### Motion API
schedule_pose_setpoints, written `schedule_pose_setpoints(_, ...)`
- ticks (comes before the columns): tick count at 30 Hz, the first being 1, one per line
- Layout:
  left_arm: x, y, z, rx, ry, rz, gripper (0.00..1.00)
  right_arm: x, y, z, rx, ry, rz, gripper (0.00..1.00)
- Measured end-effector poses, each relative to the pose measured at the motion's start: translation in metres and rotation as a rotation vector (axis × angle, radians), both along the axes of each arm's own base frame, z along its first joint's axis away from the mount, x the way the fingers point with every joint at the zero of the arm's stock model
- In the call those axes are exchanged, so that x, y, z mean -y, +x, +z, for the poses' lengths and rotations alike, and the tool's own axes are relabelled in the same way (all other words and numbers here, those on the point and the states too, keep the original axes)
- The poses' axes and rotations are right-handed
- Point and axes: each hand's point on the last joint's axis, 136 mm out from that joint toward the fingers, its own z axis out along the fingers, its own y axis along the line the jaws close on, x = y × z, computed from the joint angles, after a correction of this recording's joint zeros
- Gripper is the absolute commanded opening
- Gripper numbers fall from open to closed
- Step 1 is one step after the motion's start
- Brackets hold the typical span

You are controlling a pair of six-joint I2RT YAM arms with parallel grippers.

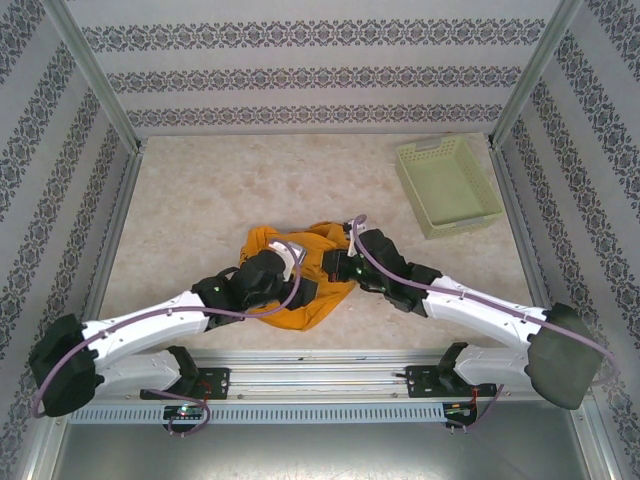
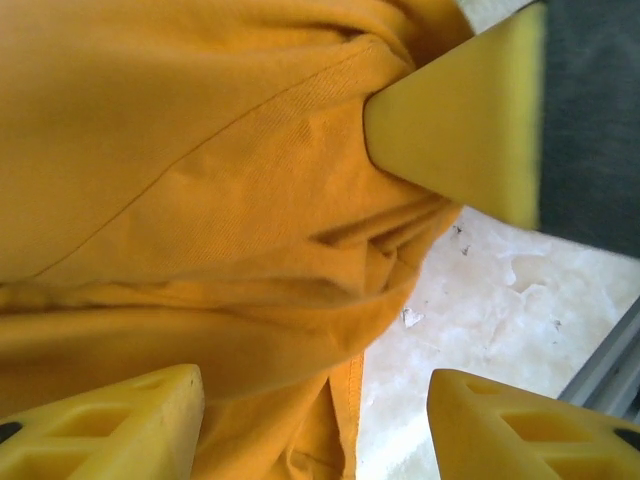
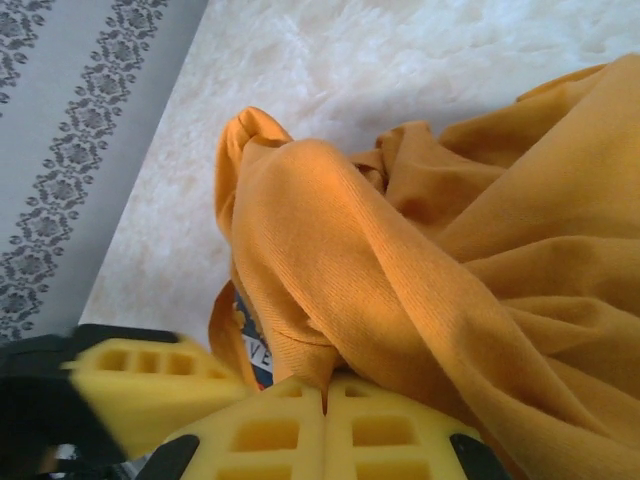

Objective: Fold the inside-out t-shirt

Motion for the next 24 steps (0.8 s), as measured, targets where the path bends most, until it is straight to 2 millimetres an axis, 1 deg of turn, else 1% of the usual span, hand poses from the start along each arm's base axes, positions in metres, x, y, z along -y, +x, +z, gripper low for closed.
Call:
schedule_pose_setpoints(4, 0.012, 0.009, -0.007, -0.002, -0.022, 0.008, 0.54, -0.006, -0.005, 0.000, -0.005, 0.009, 0.016, 0.00)
schedule_pose_setpoints(10, 0.021, 0.016, -0.011, -0.010, -0.043, 0.020, 0.30, -0.009, -0.005, 0.005, 0.002, 0.033, 0.013, 0.00)
schedule_pose_setpoints(14, 0.022, 0.017, -0.013, -0.011, -0.041, 0.025, 0.17, -0.009, -0.004, 0.004, 0.009, 0.026, 0.004, 0.00)
schedule_pose_setpoints(17, 0.021, 0.019, -0.010, -0.005, -0.045, 0.033, 0.08, -0.005, -0.001, 0.001, 0.018, 0.002, -0.019, 0.00)
schedule_pose_setpoints(20, 0.020, 0.019, -0.001, 0.014, -0.064, 0.039, 0.04, 0.002, 0.003, -0.003, 0.036, -0.037, -0.044, 0.00)
schedule_pose_setpoints(24, 0.017, 0.017, 0.019, 0.046, -0.105, 0.038, 0.05, 0.009, 0.006, -0.012, 0.057, -0.087, -0.063, 0.00)
